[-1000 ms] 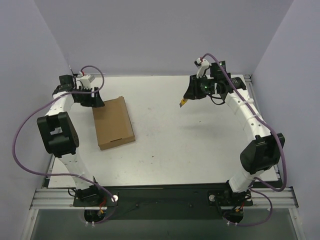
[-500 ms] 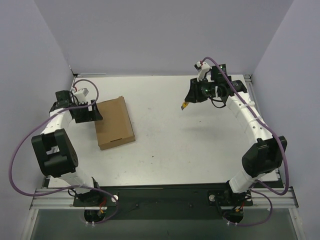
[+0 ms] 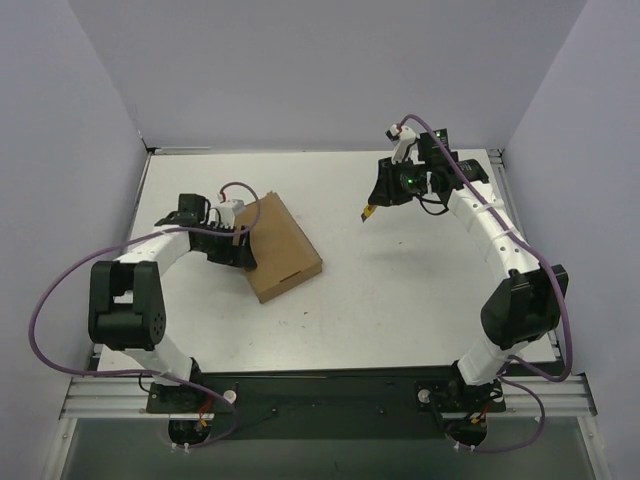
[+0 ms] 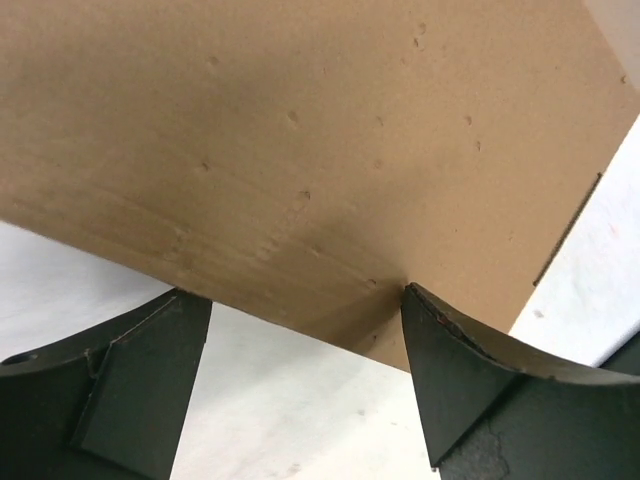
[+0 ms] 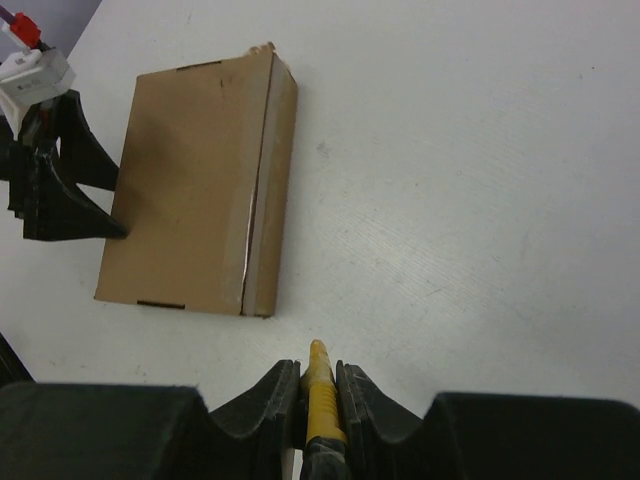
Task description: Unpack the express box
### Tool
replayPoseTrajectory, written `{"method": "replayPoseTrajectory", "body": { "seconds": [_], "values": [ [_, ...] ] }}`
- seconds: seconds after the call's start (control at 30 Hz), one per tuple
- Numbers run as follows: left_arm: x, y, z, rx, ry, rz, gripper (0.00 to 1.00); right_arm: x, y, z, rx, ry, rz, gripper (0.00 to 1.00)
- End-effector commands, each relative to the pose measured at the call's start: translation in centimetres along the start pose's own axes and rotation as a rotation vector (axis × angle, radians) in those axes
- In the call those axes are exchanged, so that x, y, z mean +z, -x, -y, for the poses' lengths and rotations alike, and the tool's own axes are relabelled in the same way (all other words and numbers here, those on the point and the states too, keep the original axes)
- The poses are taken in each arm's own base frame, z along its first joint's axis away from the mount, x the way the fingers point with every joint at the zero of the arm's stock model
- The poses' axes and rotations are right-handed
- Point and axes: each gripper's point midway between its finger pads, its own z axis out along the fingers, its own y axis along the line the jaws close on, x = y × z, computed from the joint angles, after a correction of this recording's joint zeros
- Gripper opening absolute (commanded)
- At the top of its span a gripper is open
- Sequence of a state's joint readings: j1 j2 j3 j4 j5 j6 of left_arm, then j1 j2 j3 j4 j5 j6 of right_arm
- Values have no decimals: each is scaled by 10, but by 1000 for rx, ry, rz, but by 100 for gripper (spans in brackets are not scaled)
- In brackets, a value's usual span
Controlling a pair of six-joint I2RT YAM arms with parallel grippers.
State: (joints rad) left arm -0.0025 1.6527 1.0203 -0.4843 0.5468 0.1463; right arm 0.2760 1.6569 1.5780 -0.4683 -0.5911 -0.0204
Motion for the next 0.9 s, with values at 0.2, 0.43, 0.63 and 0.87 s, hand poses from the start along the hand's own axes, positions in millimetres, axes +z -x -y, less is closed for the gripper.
{"method": "replayPoseTrajectory", "body": {
  "seconds": [0.2, 0.43, 0.63, 0.87],
  "values": [
    [-73, 80, 23, 123, -151, 164, 90, -13, 6, 3, -31, -19, 44, 0],
    [-33, 163, 28, 285, -189, 275, 93, -11, 10, 3, -34, -11, 49, 0],
    [17, 189, 24, 397, -221, 235, 94, -11, 23, 1, -48, -22, 71, 0],
    [65, 155, 18, 353, -259, 121, 95, -13, 16, -1, -41, -26, 54, 0]
  ]
}}
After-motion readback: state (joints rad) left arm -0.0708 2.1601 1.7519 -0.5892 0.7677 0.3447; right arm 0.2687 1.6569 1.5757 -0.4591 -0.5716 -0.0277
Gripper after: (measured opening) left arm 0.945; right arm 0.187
